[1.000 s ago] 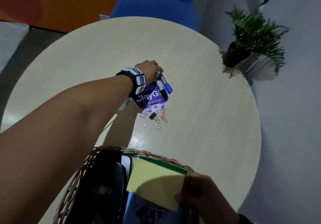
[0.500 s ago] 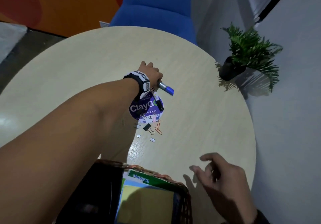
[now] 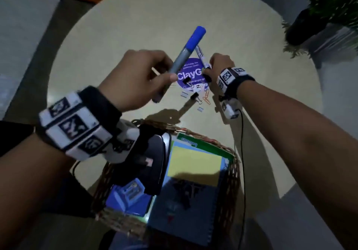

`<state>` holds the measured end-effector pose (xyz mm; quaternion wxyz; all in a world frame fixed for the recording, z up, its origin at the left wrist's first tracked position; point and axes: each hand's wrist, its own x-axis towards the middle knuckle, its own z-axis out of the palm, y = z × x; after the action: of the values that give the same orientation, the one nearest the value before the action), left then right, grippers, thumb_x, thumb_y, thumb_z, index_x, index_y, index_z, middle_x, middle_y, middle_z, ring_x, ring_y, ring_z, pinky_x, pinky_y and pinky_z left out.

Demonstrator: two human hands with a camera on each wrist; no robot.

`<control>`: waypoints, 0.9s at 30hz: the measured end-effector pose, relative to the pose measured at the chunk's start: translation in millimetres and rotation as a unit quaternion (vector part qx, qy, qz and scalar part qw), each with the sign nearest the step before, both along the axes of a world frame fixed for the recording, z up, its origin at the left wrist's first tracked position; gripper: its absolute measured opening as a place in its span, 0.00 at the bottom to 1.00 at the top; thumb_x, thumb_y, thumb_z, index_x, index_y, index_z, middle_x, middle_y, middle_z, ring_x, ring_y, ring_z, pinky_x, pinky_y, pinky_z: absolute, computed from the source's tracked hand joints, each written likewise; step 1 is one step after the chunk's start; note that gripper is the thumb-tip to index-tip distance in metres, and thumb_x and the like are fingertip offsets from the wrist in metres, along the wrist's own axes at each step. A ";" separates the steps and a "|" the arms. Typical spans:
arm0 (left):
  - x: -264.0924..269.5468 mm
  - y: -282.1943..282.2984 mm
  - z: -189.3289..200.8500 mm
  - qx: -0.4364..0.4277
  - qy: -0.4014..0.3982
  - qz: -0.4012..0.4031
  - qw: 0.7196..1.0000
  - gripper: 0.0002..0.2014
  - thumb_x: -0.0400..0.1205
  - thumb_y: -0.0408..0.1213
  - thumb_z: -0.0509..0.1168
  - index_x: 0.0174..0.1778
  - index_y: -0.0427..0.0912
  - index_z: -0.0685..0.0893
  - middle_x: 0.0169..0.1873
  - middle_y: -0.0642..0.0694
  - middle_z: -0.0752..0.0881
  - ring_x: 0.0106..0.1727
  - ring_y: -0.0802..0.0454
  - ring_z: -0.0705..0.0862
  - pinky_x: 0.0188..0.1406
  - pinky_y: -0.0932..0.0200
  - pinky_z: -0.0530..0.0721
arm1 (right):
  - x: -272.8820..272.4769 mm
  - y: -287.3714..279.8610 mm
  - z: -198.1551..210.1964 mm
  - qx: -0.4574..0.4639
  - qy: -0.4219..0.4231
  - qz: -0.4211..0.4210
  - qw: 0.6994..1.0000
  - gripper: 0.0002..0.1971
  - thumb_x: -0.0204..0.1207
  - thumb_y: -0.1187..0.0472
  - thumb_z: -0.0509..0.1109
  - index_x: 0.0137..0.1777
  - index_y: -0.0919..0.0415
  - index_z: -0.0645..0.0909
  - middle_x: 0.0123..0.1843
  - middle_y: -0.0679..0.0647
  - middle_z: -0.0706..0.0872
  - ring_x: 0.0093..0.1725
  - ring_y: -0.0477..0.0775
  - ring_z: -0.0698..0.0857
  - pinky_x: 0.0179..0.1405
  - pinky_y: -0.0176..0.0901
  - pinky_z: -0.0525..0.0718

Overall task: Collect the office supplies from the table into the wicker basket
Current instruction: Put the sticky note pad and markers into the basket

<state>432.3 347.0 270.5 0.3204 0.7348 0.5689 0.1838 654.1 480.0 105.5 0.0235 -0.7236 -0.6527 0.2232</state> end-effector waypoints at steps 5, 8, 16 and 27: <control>-34.7 -84.6 -21.3 -0.054 -0.009 0.040 0.998 0.10 0.75 0.49 0.66 0.44 0.46 0.83 0.31 0.51 0.89 0.34 0.58 0.88 0.33 0.68 0.80 | -7.6 -2.4 19.4 -0.026 -0.036 0.031 0.999 0.15 0.71 0.53 0.75 0.51 0.63 0.84 0.49 0.69 0.88 0.43 0.67 0.86 0.41 0.49 0.84; -40.7 -126.4 -31.7 -0.088 -0.006 0.012 0.996 0.11 0.74 0.51 0.66 0.41 0.47 0.82 0.26 0.52 0.85 0.28 0.59 0.83 0.30 0.66 0.78 | 2.9 -31.5 54.6 0.005 0.033 0.003 0.999 0.12 0.70 0.56 0.74 0.48 0.63 0.86 0.46 0.64 0.89 0.48 0.65 0.87 0.49 0.49 0.84; -21.2 -182.7 -55.9 -0.220 0.102 -0.153 0.958 0.17 0.68 0.58 0.61 0.34 0.45 0.79 0.29 0.48 0.87 0.33 0.51 0.84 0.36 0.54 0.82 | 0.4 -291.0 104.0 -0.179 0.296 -0.041 0.937 0.09 0.74 0.61 0.75 0.39 0.62 0.77 0.24 0.51 0.86 0.20 0.38 0.78 0.26 0.32 0.73; 73.6 -185.2 -90.1 -0.158 0.080 -0.204 0.963 0.17 0.81 0.49 0.61 0.58 0.41 0.77 0.47 0.38 0.85 0.50 0.38 0.82 0.40 0.54 0.71 | 7.7 -401.8 86.9 -0.110 0.198 -0.189 0.956 0.09 0.69 0.48 0.73 0.40 0.50 0.77 0.29 0.49 0.90 0.29 0.46 0.87 0.34 0.50 0.87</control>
<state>505.9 161.9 180.4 0.4161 0.7879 0.4525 -0.0371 661.9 78.3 192.3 0.1141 -0.7733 -0.4579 0.4234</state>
